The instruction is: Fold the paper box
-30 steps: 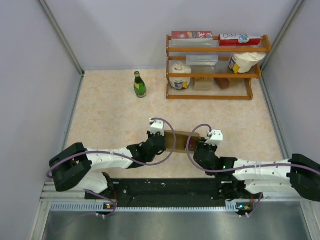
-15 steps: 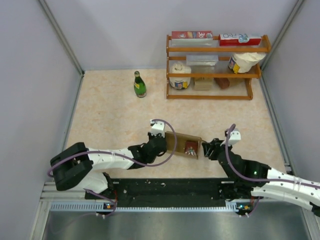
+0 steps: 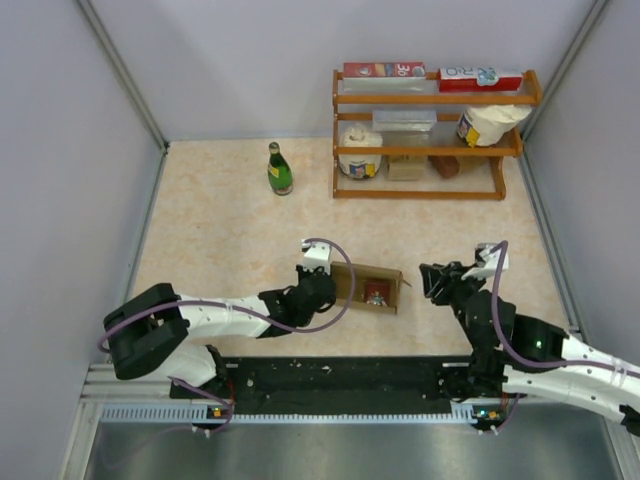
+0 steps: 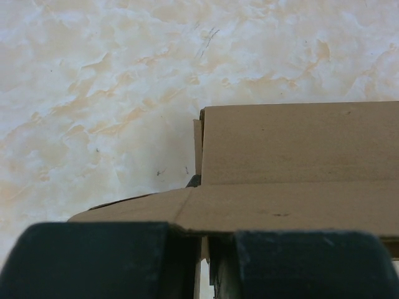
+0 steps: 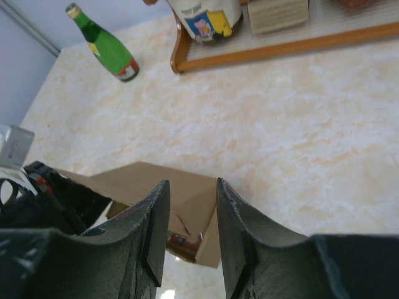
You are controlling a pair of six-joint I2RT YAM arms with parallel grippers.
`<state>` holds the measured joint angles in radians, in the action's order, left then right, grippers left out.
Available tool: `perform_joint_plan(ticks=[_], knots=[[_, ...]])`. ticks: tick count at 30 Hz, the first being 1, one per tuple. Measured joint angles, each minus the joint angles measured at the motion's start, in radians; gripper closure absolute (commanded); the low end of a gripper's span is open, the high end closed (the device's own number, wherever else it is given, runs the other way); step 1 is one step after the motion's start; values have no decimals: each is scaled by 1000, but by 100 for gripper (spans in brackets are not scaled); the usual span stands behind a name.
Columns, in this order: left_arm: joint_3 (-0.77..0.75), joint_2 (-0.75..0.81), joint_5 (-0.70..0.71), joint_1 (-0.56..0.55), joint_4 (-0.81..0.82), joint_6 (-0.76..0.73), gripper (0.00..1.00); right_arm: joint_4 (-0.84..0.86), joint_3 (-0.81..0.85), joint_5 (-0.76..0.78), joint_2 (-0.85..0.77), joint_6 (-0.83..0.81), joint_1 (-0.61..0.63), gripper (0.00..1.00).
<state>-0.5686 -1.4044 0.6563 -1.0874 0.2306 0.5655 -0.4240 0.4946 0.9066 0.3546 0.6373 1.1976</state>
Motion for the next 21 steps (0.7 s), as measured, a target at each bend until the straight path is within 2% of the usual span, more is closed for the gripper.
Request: perform_joint_plan(ticks=[4,9,15,21], knots=[[-8,-5,5,-5,-8,0,89,69,53,36,58,-69,0,65],[-15,-8,11,-15,-27,-11,88,119,125,-1,219,-119,-7,63],[-22,-8,17,-24,-43,-18,88,144,199,-186,405,-99,-141,60],[-29,-8,23,-33,-60,-19,83,178,233,-398,562,-71,-270,59]])
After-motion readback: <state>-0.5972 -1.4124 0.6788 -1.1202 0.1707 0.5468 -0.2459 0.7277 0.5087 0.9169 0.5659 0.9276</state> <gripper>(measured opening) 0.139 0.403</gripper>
